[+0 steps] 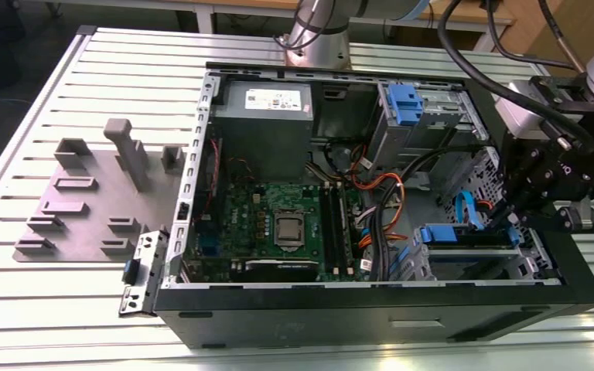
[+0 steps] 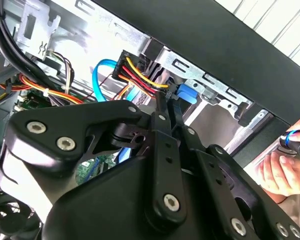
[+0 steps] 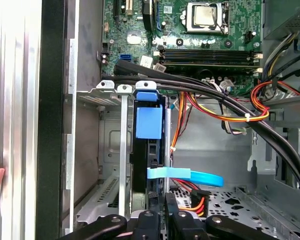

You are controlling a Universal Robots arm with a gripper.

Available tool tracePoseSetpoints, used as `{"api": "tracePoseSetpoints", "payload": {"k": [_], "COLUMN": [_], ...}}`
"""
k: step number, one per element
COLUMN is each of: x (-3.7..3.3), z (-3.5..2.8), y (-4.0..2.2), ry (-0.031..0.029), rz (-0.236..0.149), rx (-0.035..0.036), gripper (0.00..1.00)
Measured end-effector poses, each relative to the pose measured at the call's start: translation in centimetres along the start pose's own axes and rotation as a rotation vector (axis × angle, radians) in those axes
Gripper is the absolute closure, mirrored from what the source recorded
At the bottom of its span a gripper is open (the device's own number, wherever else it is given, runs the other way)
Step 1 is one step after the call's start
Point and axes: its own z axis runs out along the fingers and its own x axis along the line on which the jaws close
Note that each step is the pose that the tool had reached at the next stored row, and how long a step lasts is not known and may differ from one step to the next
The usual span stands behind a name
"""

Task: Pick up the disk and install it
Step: 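Insert the second disk wire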

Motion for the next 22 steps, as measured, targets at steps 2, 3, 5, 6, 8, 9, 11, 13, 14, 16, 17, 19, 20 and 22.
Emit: {"api": "tracePoseSetpoints", "payload": {"k": [2, 3, 5, 6, 8, 9, 11, 13, 14, 16, 17, 19, 20, 22], "x": [0.01, 0.01, 0.01, 0.01, 0.03, 0.05, 0.12, 0.32, 0.52, 0.98, 1.19, 1.57, 1.73, 1.89], "z": [-0.21, -0.28, -0.46, -0.53, -0.55, -0.55, -0.54, -0.54, -0.54, -0.52, -0.51, -0.51, -0.52, -0.5], "y": [0.0, 0.0, 0.03, 0.06, 0.3, 0.48, 0.84, 0.99, 1.01, 1.05, 1.09, 1.22, 1.29, 1.37], "ry": [-0.0065, -0.01, -0.0149, -0.0163, -0.0209, -0.0224, -0.0243, -0.0243, -0.0242, -0.0246, -0.0248, -0.0244, -0.0243, -0.0245], "rz": [0.0, 0.0, 0.0, 0.0, 0.0, 0.0, 0.0, 0.0, 0.0, 0.0, 0.0, 0.0, 0.0, 0.0], "rx": [0.0, 0.0001, 0.0005, 0.0011, 0.0068, 0.0111, 0.02, 0.0243, 0.0252, 0.0259, 0.0261, 0.0267, 0.0268, 0.0268], "gripper": [0.84, 0.84, 0.84, 0.84, 0.84, 0.84, 0.84, 0.84, 0.84, 0.84, 0.84, 0.84, 0.84, 0.84]}}
